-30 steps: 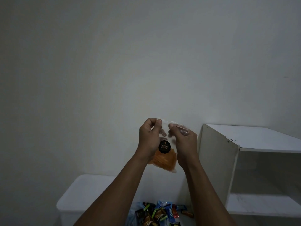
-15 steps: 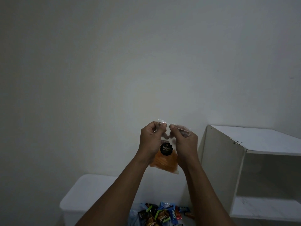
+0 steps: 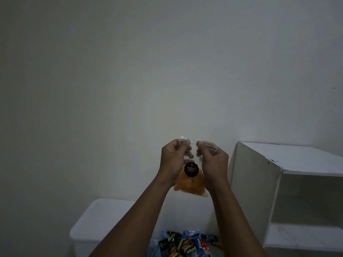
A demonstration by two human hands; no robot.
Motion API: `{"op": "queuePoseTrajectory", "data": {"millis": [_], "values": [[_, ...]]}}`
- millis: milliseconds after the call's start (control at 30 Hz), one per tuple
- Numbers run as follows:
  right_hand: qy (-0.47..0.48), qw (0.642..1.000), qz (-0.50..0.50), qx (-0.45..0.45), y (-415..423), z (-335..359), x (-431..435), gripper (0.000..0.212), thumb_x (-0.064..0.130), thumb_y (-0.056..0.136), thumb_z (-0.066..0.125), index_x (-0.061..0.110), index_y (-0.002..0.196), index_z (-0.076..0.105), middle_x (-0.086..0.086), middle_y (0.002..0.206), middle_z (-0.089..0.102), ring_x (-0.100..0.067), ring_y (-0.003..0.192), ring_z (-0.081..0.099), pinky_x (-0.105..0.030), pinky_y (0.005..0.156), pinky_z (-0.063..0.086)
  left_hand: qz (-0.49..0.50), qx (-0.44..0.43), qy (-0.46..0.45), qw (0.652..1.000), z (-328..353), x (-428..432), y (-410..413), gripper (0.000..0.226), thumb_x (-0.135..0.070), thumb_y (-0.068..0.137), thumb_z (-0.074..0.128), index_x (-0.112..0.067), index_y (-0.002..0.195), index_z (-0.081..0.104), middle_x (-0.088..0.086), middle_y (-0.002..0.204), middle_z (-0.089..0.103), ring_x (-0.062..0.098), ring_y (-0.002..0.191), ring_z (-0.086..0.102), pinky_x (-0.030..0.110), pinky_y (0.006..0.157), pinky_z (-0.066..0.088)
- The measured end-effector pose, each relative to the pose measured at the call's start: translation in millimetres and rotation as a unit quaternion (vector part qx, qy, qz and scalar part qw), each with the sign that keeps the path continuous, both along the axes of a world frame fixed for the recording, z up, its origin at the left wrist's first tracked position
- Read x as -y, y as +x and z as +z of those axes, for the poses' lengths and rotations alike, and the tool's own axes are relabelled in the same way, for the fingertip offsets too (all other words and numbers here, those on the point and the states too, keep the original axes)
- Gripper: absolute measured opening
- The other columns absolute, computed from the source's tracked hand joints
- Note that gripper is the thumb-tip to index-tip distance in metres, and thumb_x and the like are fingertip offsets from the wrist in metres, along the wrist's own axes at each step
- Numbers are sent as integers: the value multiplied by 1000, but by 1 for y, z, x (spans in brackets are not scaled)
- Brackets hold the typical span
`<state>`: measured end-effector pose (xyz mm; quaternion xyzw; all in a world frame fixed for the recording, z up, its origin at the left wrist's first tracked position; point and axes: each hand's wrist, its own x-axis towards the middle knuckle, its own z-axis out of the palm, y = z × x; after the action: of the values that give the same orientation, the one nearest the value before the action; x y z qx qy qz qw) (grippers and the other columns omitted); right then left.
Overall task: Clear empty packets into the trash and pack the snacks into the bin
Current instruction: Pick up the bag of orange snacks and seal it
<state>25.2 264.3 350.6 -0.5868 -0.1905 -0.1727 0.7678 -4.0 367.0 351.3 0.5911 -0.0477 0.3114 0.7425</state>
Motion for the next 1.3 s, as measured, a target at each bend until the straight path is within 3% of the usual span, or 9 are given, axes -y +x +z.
{"op": "queuePoseTrajectory", "data": {"millis": [300,500,700,867,1000,1167,1300], "values": [[7,1000,4,7,-7,2,0,10,22,92,69,16,88,76,1,71,71,-8,68,64,-25,66,51,37,-7,-14,999,0,1,0,16,-21,94,65,-6,92,71,2,71,66,11,64,62,34,69,59],[22,999,-16,19,-8,4,5,14,21,94,66,22,84,76,1,72,69,-8,68,61,-26,67,49,-2,-7,-46,999,4,3,-3,12,-19,92,68,-8,91,71,1,73,67,12,64,61,31,64,55],[22,1000,0,14,-11,3,6,29,21,102,52,21,87,76,0,74,70,-7,66,62,-30,69,51,26,-7,-34,999,5,4,-3,11,-19,93,66,-9,93,70,3,76,66,12,64,61,32,66,56],[53,999,-6,9,-9,4,12,27,22,102,52,18,92,77,-3,77,71,-11,68,61,-33,69,50,6,13,-113,994,7,8,-5,16,-20,93,66,-5,89,67,3,75,65,16,61,64,33,61,56],[54,999,-1,10,-9,3,15,30,20,103,48,19,92,76,-2,76,70,-9,66,61,-30,66,49,23,15,-111,993,7,9,0,15,-18,96,62,-7,87,64,5,78,62,18,60,61,34,60,54],[-22,999,-20,21,1,-4,23,30,23,102,50,19,88,77,-5,77,72,-9,63,60,-27,64,47,37,-23,-113,993,-3,10,8,15,-21,97,61,-10,87,65,4,80,60,19,61,61,33,59,53],[-96,995,17,3,8,-23,37,16,18,96,63,13,94,78,-5,78,75,-15,61,64,-28,56,49,68,-95,-97,988,-25,3,14,17,-23,92,68,-6,94,68,6,87,65,18,61,64,30,61,56]]}}
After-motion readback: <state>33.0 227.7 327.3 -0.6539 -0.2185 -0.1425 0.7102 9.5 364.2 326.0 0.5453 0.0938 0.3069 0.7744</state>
